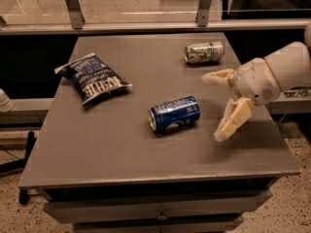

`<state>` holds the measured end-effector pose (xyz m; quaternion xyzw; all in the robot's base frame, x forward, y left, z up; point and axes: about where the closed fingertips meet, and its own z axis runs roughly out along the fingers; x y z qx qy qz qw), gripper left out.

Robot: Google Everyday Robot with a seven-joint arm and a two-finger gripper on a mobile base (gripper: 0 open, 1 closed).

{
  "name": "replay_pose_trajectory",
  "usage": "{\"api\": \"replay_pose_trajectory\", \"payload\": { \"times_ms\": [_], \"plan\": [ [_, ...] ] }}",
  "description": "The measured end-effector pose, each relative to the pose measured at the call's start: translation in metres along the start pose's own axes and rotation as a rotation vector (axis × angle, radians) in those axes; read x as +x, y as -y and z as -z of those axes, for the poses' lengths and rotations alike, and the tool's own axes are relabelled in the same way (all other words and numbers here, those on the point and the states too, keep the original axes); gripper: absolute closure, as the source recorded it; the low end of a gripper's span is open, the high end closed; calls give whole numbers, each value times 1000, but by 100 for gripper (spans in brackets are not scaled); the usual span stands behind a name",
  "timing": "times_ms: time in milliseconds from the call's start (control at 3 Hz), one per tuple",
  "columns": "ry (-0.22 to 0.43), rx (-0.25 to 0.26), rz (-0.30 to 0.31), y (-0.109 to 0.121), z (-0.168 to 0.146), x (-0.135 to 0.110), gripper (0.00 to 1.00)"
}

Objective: Knock pepsi can over

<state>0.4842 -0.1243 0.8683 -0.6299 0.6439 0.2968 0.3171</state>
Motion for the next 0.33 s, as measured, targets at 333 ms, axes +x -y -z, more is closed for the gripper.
{"api": "replay_pose_trajectory", "payload": {
  "times_ms": [333],
  "plan": [
    [54, 82, -101, 12, 37, 10, 0]
  ]
}}
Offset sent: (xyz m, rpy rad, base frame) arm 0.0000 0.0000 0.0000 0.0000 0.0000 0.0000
